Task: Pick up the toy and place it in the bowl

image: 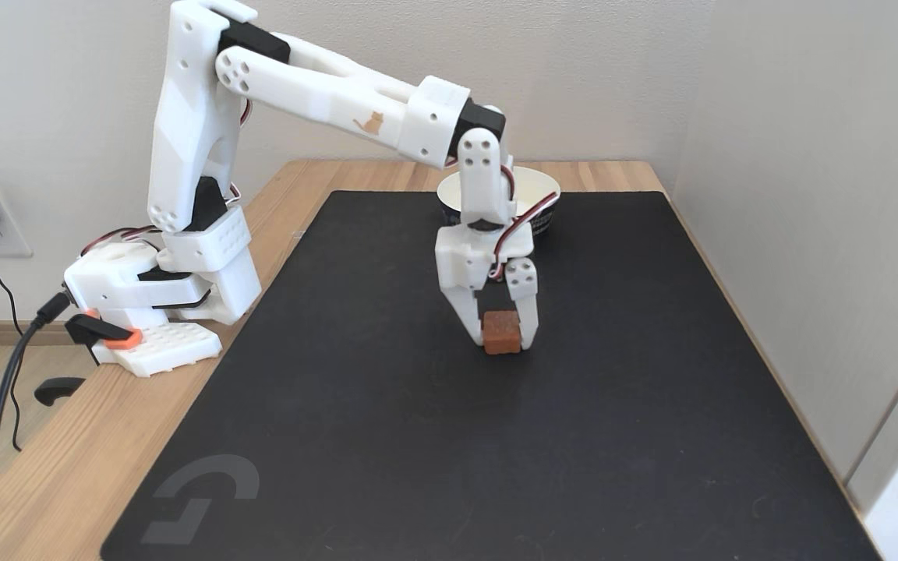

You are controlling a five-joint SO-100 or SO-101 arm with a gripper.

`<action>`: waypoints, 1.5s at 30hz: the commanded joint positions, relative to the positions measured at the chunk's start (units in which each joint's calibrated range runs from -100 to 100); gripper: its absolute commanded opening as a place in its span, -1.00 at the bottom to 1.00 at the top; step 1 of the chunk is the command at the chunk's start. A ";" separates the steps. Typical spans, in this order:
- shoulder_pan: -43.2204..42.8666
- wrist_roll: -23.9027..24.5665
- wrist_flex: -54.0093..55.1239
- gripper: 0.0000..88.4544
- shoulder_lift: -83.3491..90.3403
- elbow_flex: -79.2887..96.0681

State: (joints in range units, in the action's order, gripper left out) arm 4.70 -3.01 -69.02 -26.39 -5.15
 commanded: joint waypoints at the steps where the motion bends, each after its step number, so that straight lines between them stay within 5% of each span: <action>1: -0.65 0.51 1.02 -0.95 0.84 -2.02; 14: -22.81 7.13 3.56 -0.95 19.52 -10.04; 25: -41.47 8.91 14.57 -0.95 31.69 13.04; 33: -41.63 8.96 25.92 -0.94 31.94 24.75; 39: -41.30 8.65 26.00 -0.45 31.94 24.66; 45: -41.13 8.80 26.00 -0.45 32.11 23.85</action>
State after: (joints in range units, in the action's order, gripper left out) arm -36.50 5.64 -44.03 3.25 19.51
